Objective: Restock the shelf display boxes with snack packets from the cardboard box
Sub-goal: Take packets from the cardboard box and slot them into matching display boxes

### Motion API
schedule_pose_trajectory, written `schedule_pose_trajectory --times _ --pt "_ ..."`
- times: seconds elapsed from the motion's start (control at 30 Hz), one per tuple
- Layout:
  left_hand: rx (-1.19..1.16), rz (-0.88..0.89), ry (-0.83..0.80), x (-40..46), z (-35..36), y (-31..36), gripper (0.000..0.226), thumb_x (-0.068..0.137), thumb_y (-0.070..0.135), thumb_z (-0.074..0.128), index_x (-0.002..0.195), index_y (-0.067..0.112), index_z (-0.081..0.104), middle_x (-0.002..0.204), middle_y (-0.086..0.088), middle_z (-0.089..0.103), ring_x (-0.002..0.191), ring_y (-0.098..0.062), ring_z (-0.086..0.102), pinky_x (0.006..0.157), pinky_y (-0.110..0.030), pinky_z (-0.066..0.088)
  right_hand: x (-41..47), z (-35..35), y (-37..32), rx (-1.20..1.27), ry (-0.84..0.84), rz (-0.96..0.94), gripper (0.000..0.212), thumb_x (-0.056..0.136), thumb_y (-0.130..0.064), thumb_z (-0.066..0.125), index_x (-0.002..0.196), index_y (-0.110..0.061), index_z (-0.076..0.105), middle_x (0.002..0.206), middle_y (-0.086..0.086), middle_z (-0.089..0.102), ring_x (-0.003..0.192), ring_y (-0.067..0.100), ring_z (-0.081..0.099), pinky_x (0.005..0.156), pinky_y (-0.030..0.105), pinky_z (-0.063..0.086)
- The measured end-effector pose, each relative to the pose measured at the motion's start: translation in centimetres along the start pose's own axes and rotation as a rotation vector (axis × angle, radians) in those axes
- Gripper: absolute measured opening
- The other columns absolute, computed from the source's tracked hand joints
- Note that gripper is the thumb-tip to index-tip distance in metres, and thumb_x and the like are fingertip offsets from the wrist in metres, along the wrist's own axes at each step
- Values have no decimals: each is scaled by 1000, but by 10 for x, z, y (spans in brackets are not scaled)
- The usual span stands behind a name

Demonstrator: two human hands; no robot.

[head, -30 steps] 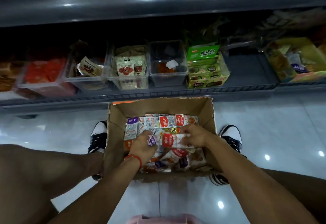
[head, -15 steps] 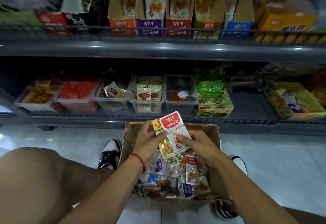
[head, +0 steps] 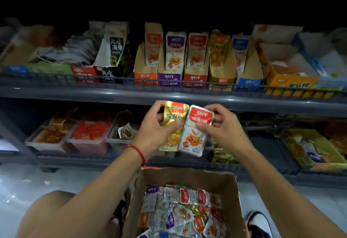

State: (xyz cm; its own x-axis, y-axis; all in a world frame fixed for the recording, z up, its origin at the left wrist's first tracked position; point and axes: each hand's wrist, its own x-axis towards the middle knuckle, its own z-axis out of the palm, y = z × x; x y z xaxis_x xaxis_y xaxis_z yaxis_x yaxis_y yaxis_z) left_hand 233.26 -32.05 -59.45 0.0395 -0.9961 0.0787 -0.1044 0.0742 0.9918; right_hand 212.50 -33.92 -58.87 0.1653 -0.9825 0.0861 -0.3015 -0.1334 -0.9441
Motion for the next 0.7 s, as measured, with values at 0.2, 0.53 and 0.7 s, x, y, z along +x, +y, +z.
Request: schedule_pose_trajectory --times 0.2,0.53,0.7 --pt "-267 40 120 34 -25 31 43 86 2 74 111 33 57 96 -1 78 89 -23 75 73 -43 62 67 -46 -62 -27 151 -159 14 94 -20 71 103 -17 62 91 7 77 87 24 76 66 40 62" --pt "-478 -53 195 64 -37 34 43 89 2 70 119 29 56 105 -5 76 92 -22 76 70 -41 61 210 -68 -122 -623 370 -364 29 99 -29 64 126 -18 64 126 8 68 115 24 64 95 35 53" --pt "-478 -44 197 67 -41 37 40 90 2 69 119 26 56 101 -1 77 92 -22 76 73 -44 62 243 -57 -122 -820 261 -302 26 99 -17 61 125 -18 64 125 8 66 115 25 62 86 27 43"
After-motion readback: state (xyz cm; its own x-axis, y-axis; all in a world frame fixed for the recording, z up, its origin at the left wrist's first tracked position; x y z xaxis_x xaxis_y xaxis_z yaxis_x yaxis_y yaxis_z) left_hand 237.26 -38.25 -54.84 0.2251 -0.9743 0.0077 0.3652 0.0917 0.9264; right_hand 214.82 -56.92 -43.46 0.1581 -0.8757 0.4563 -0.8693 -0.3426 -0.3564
